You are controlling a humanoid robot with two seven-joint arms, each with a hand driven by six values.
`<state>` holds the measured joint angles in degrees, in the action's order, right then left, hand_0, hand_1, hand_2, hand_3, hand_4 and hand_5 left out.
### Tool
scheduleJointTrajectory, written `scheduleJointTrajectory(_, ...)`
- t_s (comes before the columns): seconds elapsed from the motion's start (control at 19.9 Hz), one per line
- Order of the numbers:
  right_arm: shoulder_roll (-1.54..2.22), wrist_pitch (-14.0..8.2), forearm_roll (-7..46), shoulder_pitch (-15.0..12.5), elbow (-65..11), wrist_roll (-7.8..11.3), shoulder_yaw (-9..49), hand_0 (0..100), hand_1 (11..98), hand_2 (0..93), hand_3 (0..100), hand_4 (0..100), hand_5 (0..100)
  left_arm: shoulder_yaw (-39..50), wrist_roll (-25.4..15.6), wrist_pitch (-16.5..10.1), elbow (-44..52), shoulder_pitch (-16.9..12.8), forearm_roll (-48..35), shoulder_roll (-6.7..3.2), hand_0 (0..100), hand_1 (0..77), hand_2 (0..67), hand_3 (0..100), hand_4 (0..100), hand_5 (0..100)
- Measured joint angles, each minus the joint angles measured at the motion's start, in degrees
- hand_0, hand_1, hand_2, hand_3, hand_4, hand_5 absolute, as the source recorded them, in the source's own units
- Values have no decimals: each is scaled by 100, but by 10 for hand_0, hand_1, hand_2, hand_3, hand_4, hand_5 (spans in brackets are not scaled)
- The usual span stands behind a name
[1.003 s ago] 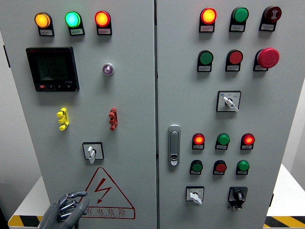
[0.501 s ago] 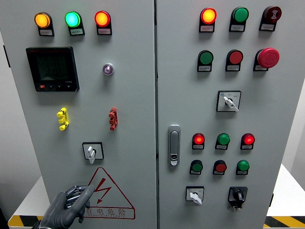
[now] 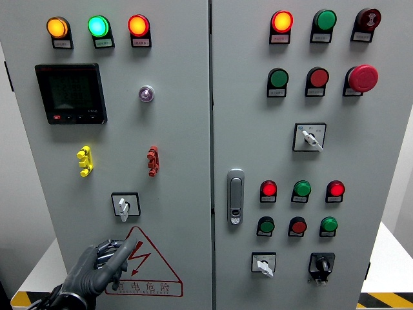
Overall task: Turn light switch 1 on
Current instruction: 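Raise the left hand toward the rotary switch above the warning sign, then grip the white rotary switch knob with the left hand fingers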
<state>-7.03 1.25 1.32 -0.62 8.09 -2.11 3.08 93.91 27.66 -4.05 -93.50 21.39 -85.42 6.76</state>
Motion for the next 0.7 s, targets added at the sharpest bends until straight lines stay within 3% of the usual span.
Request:
scheduleJointTrajectory(0.2,0,0,0,1,0,0,0,0,197,0,197,194,105,-4,172,250,2,103,-10,5,0,433,475,884,1000,938)
scheduleJointTrajectory(0.55,0,1,0,0,0,0,0,0,192,0,197,194,106,74,209,351,8,261,2,18,0,432,482,901,1000,940)
scheduleJointTrajectory(0.7,0,3,0,1,0,0,0,0,193,0,197,194,105,74,243,599,8,365,1,18,0,445,498,912,1000,945)
